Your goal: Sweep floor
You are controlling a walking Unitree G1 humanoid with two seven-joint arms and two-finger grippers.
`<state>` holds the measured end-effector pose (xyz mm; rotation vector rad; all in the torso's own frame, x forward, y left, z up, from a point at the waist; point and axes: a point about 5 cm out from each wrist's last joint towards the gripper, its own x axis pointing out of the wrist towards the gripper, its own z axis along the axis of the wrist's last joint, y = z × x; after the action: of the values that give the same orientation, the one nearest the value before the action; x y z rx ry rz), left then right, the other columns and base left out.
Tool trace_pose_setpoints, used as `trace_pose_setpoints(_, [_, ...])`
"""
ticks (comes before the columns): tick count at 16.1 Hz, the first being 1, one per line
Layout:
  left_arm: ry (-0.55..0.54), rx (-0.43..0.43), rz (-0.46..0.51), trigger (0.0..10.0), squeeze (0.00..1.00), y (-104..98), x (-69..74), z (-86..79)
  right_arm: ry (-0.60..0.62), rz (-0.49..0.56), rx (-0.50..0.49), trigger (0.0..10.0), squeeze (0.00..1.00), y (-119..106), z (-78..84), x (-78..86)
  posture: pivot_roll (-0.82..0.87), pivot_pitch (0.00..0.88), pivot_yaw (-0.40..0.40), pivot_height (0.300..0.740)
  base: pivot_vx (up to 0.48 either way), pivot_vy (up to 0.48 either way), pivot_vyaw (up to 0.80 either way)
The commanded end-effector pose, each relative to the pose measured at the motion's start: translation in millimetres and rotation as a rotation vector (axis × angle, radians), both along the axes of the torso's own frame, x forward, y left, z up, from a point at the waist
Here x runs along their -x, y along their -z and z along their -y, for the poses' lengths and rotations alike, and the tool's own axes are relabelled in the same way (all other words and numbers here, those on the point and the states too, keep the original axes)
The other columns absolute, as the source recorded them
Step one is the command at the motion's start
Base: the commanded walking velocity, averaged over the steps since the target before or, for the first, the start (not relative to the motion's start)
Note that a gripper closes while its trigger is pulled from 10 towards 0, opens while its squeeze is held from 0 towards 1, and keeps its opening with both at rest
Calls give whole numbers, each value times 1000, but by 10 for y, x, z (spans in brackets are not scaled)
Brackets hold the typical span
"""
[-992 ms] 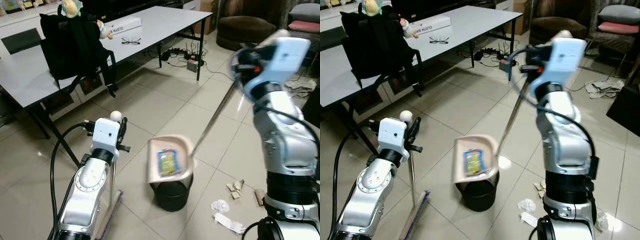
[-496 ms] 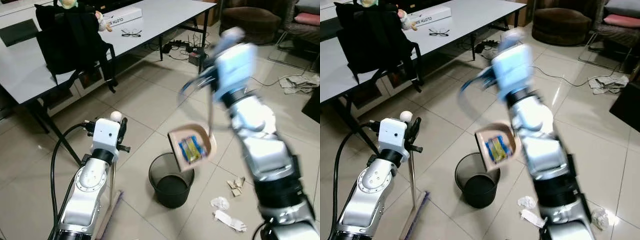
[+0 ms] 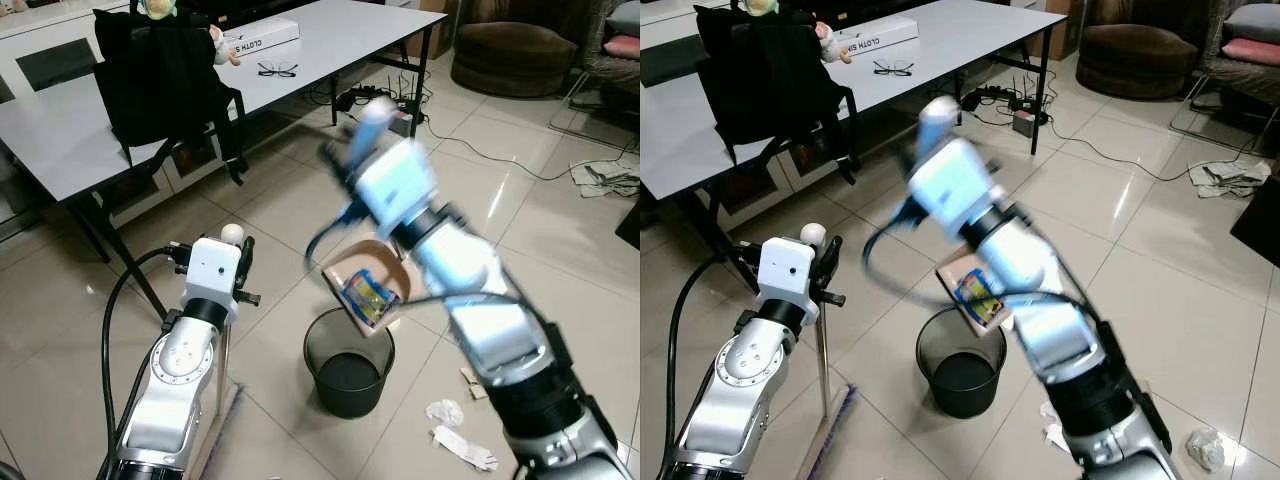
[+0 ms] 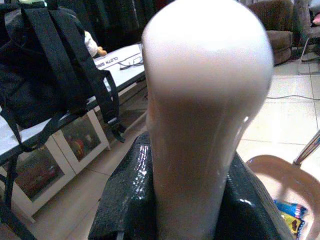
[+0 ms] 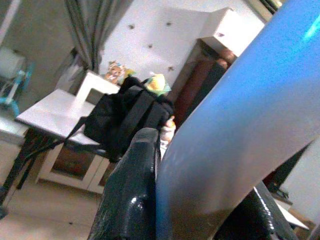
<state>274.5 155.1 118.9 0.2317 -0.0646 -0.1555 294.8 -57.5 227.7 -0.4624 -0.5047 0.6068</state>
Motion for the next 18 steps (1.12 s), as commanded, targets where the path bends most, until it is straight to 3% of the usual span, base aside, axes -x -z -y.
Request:
trace_pose_setpoints(1, [1,-17,29,10000,0,-50,-9,-9,-36,85,9,10000,0,-121,-41,55,-71,0,74,740,0,0,0])
trace_pose_setpoints(9, [4,-17,28,10000,0,-45,-14,-6,-66,97,33,10000,0,-131,-32,61,-73,0,74,740,0,0,0])
trace_pose_setpoints(11, [4,-17,28,10000,0,-47,-14,-5,-52,117,91,10000,0,-106,-34,64,-72,0,74,740,0,0,0])
trace_pose_setpoints(13, [7,-1,21,10000,0,-39,-10,1,226,158,46,10000,0,-223,280,-132,-73,0,73,740,0,0,0])
trace_pose_setpoints(14, [18,-13,13,10000,0,-23,-1,10,424,170,-20,10000,0,-319,597,-229,-76,0,73,740,0,0,0])
trace_pose_setpoints(15, [20,-15,8,10000,0,-15,0,13,505,173,-39,10000,0,-348,737,-255,-77,0,73,740,0,0,0])
trace_pose_setpoints(16, [22,-17,0,10000,0,1,-4,15,678,138,-86,10000,0,-356,1066,-298,-77,0,73,740,0,0,0])
trace_pose_setpoints(18, [32,-23,-17,10000,0,29,-15,18,817,29,-113,10000,0,-192,1444,-281,-90,0,80,740,0,0,0])
